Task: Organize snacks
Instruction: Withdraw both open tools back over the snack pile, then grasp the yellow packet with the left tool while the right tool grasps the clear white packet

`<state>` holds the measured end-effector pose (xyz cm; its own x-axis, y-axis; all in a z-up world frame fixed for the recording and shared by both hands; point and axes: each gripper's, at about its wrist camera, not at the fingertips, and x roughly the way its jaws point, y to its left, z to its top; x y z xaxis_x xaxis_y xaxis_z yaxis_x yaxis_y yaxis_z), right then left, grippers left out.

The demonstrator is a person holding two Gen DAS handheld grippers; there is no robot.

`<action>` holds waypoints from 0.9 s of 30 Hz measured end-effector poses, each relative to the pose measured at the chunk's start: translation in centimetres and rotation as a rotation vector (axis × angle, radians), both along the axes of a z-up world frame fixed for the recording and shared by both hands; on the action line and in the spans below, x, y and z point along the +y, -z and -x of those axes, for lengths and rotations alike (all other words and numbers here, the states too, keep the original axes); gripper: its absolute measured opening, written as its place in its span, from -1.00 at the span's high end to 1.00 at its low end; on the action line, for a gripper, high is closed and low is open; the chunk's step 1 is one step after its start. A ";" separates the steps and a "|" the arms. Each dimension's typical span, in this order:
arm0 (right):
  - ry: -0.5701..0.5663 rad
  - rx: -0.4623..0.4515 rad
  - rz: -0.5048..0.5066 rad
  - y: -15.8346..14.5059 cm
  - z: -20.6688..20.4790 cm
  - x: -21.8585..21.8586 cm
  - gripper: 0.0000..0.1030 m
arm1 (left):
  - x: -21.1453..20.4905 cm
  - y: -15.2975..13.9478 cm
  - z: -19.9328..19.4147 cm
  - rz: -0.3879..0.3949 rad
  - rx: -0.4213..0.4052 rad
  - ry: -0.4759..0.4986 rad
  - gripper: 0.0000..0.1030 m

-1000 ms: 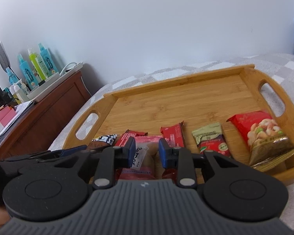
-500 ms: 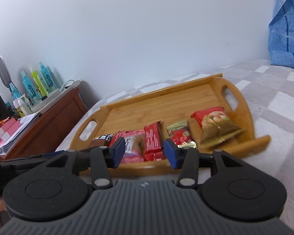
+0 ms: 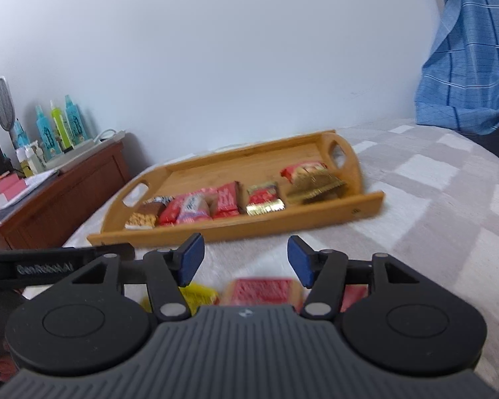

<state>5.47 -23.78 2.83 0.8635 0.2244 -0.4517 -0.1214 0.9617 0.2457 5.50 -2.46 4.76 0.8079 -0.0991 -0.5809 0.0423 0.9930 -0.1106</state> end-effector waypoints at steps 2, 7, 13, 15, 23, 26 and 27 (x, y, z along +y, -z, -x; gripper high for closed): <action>0.010 0.003 0.015 0.5 0.9 -0.1 -0.40 | -0.1 0.3 0.7 0.009 0.003 -0.004 -0.86; 0.032 -0.001 0.054 1.3 2.9 -0.1 -0.43 | -0.5 1.0 2.3 0.007 0.001 -0.003 -0.87; 0.068 -0.018 0.080 1.8 5.0 0.1 -0.48 | -1.2 1.6 3.9 -0.016 -0.013 0.011 -0.92; 0.080 -0.017 0.082 2.0 5.7 0.2 -0.48 | -1.5 1.6 4.3 -0.025 -0.021 0.018 -0.92; 0.132 -0.020 0.109 2.8 7.8 0.7 -0.54 | -3.0 2.2 5.4 -0.076 -0.062 0.083 -0.94; 0.159 -0.017 0.122 3.0 8.2 0.7 -0.54 | -3.3 2.5 5.4 -0.071 -0.055 0.096 -0.94; 0.166 -0.019 0.123 3.1 8.4 0.7 -0.54 | -3.4 2.5 5.4 -0.067 -0.053 0.098 -0.94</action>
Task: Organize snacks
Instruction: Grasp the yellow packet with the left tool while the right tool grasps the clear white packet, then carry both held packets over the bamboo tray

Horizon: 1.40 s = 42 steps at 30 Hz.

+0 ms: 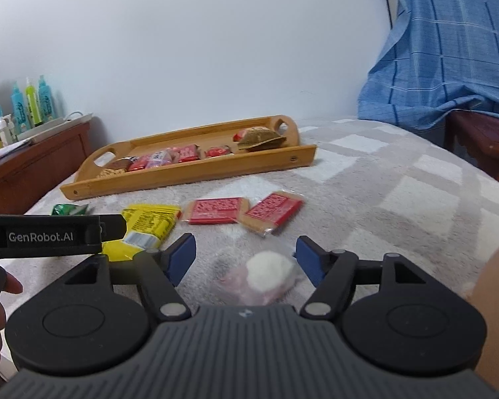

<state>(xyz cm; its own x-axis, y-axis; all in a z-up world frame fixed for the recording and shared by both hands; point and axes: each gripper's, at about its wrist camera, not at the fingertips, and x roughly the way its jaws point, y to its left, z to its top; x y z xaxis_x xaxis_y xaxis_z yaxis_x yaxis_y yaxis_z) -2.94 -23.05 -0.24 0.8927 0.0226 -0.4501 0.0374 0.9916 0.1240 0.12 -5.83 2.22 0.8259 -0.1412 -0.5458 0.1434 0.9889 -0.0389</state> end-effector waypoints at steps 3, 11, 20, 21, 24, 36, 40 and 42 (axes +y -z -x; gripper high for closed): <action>0.018 -0.005 -0.013 0.1 0.4 -0.1 -0.54 | -0.4 0.2 0.0 -0.003 0.000 0.011 -0.94; 0.057 0.013 -0.016 0.7 0.9 0.0 -0.54 | -1.5 0.8 -0.9 -0.043 0.027 0.034 -0.92; 0.084 0.008 0.006 1.2 0.7 0.5 -0.46 | -2.2 1.5 -1.5 -0.051 0.047 0.045 -0.77; 0.085 0.010 0.004 1.2 0.7 0.5 -0.43 | -2.2 1.6 -1.6 -0.052 0.050 0.044 -0.75; 0.096 0.015 -0.010 1.3 0.6 0.5 -0.36 | -2.2 1.7 -1.9 -0.055 0.061 0.044 -0.64; 0.099 0.019 -0.021 1.5 0.4 0.6 0.22 | -2.8 2.0 -2.1 -0.081 0.076 0.051 -0.27; 0.086 0.019 -0.034 1.4 0.5 0.6 0.29 | -3.1 1.8 -2.0 -0.096 0.070 0.058 0.01; 0.078 0.015 -0.027 1.3 0.6 0.7 0.29 | -3.1 1.6 -2.0 -0.093 0.075 0.064 0.06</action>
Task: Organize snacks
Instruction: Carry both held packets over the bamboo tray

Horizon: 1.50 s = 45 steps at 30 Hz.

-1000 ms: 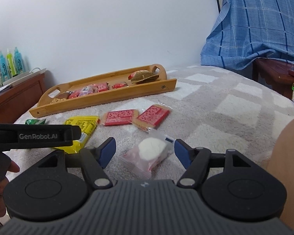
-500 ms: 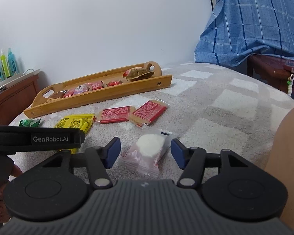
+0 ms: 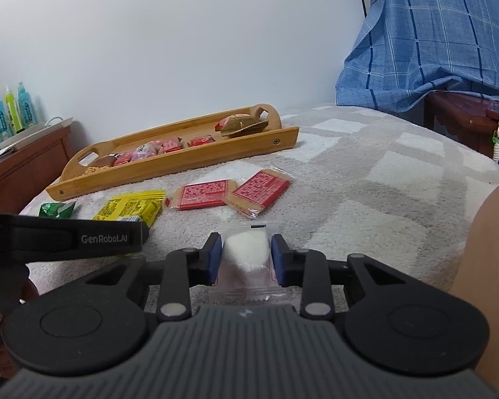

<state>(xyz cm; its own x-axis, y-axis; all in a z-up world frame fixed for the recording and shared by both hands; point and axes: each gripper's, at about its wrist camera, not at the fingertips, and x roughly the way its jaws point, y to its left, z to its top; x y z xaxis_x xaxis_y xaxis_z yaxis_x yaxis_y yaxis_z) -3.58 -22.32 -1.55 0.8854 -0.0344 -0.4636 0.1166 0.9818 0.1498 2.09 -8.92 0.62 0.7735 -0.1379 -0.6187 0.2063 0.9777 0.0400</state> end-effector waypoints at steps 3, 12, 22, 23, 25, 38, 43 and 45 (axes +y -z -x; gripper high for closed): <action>-0.017 -0.012 0.008 -0.2 0.2 0.2 0.30 | 0.2 -0.3 0.1 0.016 0.006 -0.007 0.09; -0.059 -0.053 -0.055 -2.4 -1.1 -1.1 0.30 | 1.3 -3.2 0.2 0.054 -0.033 -0.046 0.10; -0.095 -0.128 -0.091 -6.0 -5.9 -3.4 0.30 | 1.8 -6.5 -3.0 0.097 -0.040 -0.084 0.10; -0.099 -0.136 -0.095 -6.3 -6.5 -3.7 0.30 | 1.7 -6.8 -3.4 0.102 -0.042 -0.085 0.10; -0.103 -0.149 -0.097 -6.9 -7.9 -4.2 0.29 | 1.5 -7.5 -4.4 0.105 -0.049 -0.084 0.10; -0.139 -0.165 -0.174 -9.4 -17.6 -7.0 0.29 | -0.7 -10.8 -12.1 0.123 -0.085 -0.094 0.10; -0.177 -0.138 -0.185 -9.5 -20.6 -7.6 0.29 | -1.4 -11.1 -15.4 0.164 -0.073 -0.091 0.10; -0.200 -0.126 -0.175 -9.4 -21.7 -7.5 0.29 | -1.7 -11.0 -16.7 0.183 -0.059 -0.091 0.10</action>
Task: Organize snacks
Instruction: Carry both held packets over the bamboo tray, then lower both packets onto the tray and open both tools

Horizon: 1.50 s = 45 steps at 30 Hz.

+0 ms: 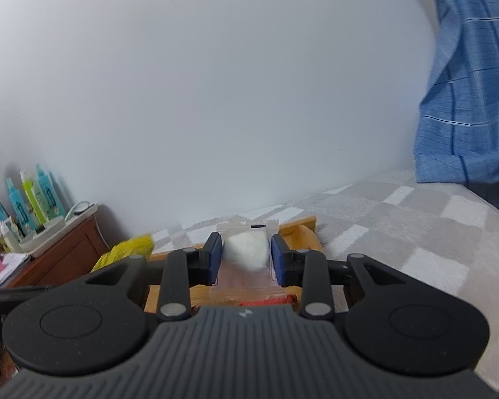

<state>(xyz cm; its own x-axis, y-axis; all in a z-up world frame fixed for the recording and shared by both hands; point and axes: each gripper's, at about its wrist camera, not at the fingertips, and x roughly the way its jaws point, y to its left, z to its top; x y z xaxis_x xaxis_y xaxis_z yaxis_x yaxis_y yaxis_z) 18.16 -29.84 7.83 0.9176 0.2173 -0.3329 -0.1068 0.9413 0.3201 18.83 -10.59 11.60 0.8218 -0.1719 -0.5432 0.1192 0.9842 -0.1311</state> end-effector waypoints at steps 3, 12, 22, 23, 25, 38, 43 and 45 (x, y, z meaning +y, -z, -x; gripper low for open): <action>-0.028 0.036 -0.007 0.5 -2.0 0.0 0.29 | -0.4 0.5 -1.9 0.018 0.017 0.000 0.10; -0.060 0.177 -0.037 3.1 -7.0 -0.5 0.29 | -1.5 3.4 -6.8 -0.009 0.071 -0.018 0.10; -0.067 0.233 0.007 5.1 -9.5 -0.4 0.29 | -1.2 6.5 -10.4 0.038 0.157 -0.058 0.10; -0.066 0.233 0.007 5.2 -9.7 -0.4 0.29 | -1.1 6.6 -10.6 0.040 0.161 -0.058 0.10; -0.064 0.239 -0.002 5.4 -10.1 -0.5 0.29 | -1.2 7.1 -11.0 0.041 0.175 -0.057 0.10; -0.058 0.265 -0.038 6.0 -10.9 -0.9 0.25 | -1.6 8.7 -12.3 0.025 0.205 -0.060 0.09; -0.060 0.258 -0.041 5.9 -11.0 -0.8 0.18 | -1.6 8.8 -12.4 0.008 0.206 -0.063 0.08; -0.058 0.256 -0.050 5.9 -11.0 -0.8 0.06 | -1.6 8.8 -12.3 0.001 0.207 -0.069 0.04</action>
